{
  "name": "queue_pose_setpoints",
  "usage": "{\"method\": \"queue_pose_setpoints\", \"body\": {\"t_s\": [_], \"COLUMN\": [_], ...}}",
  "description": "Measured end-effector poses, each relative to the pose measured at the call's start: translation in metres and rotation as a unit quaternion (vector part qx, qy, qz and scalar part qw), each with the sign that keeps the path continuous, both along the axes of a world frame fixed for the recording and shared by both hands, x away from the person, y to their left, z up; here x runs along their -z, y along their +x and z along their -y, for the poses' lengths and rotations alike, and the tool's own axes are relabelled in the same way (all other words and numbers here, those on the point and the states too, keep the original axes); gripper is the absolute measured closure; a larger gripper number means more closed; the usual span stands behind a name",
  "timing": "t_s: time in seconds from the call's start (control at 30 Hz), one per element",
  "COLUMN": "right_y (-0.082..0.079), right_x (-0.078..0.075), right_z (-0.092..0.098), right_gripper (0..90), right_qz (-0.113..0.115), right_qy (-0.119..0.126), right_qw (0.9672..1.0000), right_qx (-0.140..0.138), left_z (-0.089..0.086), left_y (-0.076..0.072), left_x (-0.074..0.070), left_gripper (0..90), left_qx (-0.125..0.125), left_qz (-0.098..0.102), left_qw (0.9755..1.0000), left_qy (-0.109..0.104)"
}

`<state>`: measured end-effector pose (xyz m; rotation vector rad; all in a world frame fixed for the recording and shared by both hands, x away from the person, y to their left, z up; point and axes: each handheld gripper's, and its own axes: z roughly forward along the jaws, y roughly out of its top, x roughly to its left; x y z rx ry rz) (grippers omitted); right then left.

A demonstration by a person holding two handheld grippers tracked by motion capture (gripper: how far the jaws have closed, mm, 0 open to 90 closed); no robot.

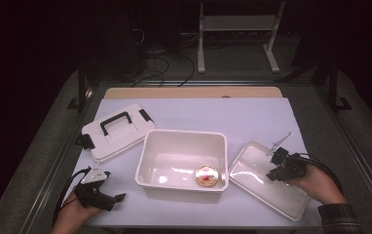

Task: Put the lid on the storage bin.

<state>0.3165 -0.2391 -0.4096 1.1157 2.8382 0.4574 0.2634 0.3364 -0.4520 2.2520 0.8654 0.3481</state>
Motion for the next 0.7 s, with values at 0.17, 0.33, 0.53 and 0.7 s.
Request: {"method": "queue_pose_setpoints", "body": {"t_s": [0.17,0.33,0.53,0.7], "right_y": [-0.001,-0.001,0.000,0.001], "right_x": [0.002,0.002,0.000,-0.010], "right_z": [0.000,0.000,0.001,0.003], "right_gripper": [86.7,88.7,88.8,88.9], "right_qz": [-0.003,-0.006,-0.009,-0.009], "right_qy": [0.004,0.000,0.001,0.007], "right_qw": [1.0000,0.9999,0.9999,0.9999], "right_qx": [-0.003,-0.011,-0.011,-0.011], "left_z": [0.000,0.000,0.000,0.000], "left_y": [0.000,0.000,0.000,0.000], "left_x": [0.000,0.000,0.000,0.000], "left_gripper": [0.0,0.0,0.0,0.0], "left_qx": [0.000,0.000,0.000,0.000], "left_qz": [0.000,0.000,0.000,0.000], "left_qw": [1.0000,1.0000,1.0000,1.0000], "left_qy": [0.000,0.000,0.000,0.000]}}
